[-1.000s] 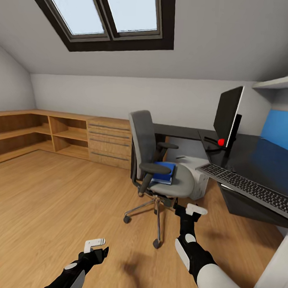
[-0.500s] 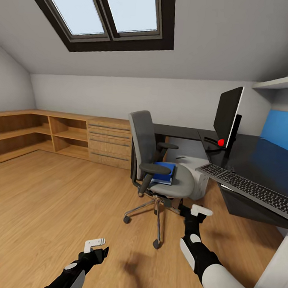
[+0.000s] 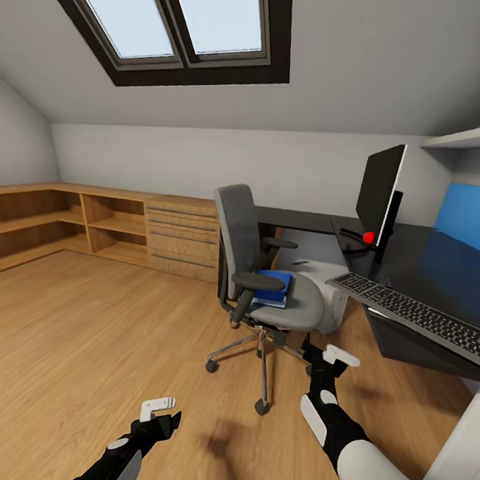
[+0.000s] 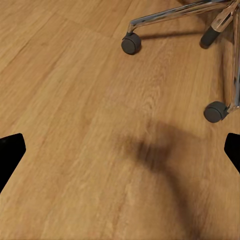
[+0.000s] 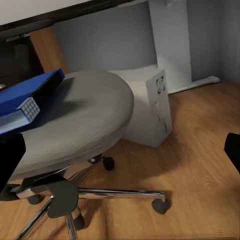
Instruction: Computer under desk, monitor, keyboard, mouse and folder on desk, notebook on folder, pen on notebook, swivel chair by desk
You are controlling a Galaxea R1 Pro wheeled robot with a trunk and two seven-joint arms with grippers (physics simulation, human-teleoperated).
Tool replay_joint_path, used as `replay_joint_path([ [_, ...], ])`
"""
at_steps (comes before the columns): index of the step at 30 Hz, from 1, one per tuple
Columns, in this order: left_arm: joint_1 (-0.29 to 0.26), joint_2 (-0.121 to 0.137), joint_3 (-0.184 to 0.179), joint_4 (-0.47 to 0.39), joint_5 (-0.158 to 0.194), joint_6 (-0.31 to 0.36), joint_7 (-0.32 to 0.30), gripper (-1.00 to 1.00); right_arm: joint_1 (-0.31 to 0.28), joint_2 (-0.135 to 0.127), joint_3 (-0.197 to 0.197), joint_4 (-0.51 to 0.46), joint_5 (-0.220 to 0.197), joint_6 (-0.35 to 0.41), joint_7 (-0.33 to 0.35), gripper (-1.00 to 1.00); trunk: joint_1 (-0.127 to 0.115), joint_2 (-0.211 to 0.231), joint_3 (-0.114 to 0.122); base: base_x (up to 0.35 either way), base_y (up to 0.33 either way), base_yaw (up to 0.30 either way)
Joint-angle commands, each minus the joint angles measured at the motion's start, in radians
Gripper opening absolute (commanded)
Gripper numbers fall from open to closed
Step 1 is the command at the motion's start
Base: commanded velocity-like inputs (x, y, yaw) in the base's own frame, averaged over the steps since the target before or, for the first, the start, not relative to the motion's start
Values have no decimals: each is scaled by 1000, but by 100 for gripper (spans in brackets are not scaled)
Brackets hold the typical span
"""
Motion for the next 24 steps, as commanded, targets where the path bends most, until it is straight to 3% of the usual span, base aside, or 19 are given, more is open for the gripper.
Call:
replay_joint_path([
  [1, -1, -1, 6, 1, 9, 0, -7, 100, -1, -1, 9, 0, -12, -4, -7, 100, 0, 0, -1, 0, 0, 0],
  [14, -1, -1, 6, 1, 8, 0, -7, 100, -1, 6, 10, 1, -31, -16, -6, 100, 0, 0, -1, 177, 67, 0],
  [24, -1, -1, 6, 1, 8, 0, -7, 100, -1, 9, 11, 1, -32, -18, -6, 100, 0, 0, 3, 39, 11, -64],
])
